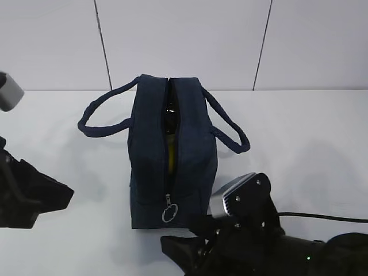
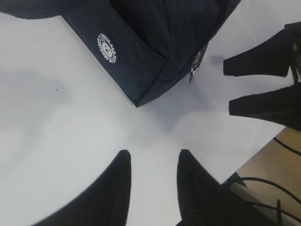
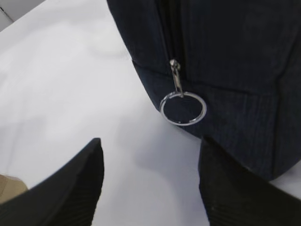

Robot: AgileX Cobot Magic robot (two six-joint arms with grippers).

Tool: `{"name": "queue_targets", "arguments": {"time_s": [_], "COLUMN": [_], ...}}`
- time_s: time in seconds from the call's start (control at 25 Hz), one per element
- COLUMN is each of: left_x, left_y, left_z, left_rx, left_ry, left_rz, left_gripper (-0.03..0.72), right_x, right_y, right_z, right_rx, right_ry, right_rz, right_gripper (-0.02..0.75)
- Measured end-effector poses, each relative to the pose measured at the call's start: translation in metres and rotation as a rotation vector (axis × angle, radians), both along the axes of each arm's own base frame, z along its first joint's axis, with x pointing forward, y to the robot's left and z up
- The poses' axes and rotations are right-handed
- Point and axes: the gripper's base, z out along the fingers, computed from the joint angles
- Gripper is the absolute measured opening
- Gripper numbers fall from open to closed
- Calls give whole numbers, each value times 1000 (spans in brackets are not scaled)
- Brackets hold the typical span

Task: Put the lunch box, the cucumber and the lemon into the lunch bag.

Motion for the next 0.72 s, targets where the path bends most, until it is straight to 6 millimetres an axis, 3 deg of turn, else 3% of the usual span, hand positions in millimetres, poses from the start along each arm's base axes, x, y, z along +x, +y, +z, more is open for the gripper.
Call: {"name": "queue_targets", "arguments": {"time_s": [0.2,0.72], "left_x": [1,2], "left_y": [-1,-1], "left_z": [0,-1], "left_rx": [-4,6], "left_ry": [-6,-13], "left_rz": [2,-2], "left_gripper": [241,241], "right_x": [0,21], "right_y": [16,28], "right_z": [-6,-1], "right_rx": [1,1], "right_ry": [15,19], "right_rz": [25,-79], "right_gripper": [461,461]}}
